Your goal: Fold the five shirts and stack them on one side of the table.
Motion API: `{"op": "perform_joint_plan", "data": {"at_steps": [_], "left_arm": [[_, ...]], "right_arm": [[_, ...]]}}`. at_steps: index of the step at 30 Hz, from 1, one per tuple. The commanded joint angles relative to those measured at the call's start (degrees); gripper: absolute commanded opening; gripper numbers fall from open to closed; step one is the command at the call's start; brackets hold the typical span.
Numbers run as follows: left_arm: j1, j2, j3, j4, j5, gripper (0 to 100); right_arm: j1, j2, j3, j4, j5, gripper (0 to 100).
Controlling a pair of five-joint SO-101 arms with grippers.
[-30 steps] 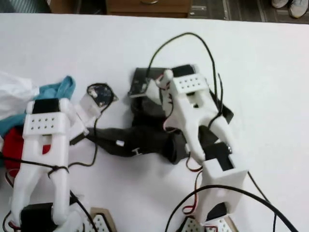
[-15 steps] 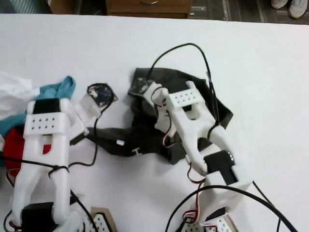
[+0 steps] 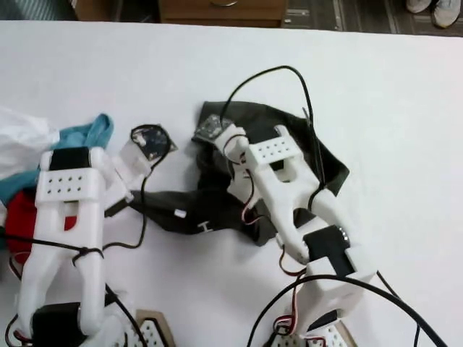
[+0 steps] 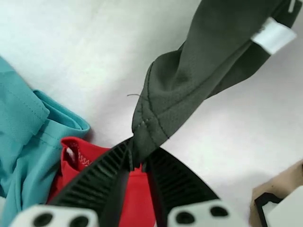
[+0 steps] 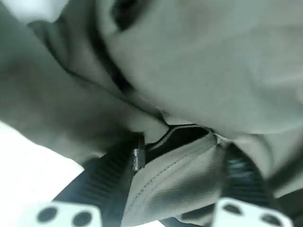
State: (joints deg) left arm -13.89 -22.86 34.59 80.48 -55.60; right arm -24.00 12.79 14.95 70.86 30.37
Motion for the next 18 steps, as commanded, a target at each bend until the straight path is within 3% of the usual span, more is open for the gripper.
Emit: {"op": "perform_joint_plan", "data": {"at_steps": [1, 5, 11, 18], "left_arm": [[-0.4, -1.9, -0.3, 0.3, -0.2, 2], [-0.4, -1.9, -0.3, 0.4, -0.1, 2], [-0.4, -1.9, -0.3, 0.4, -0.1, 2], [-0.4, -1.9, -0.3, 0.4, -0.1, 2]], "right_arm": [[-0.3, -0.3, -0.5, -1.1, -3.1, 15.0], [0.0, -0.2, -0.3, -1.8, -3.2, 9.8], [0.5, -0.1, -0.2, -1.5, -3.2, 9.8], [7.3, 0.5, -0.5, -1.8, -2.8, 6.7]]}}
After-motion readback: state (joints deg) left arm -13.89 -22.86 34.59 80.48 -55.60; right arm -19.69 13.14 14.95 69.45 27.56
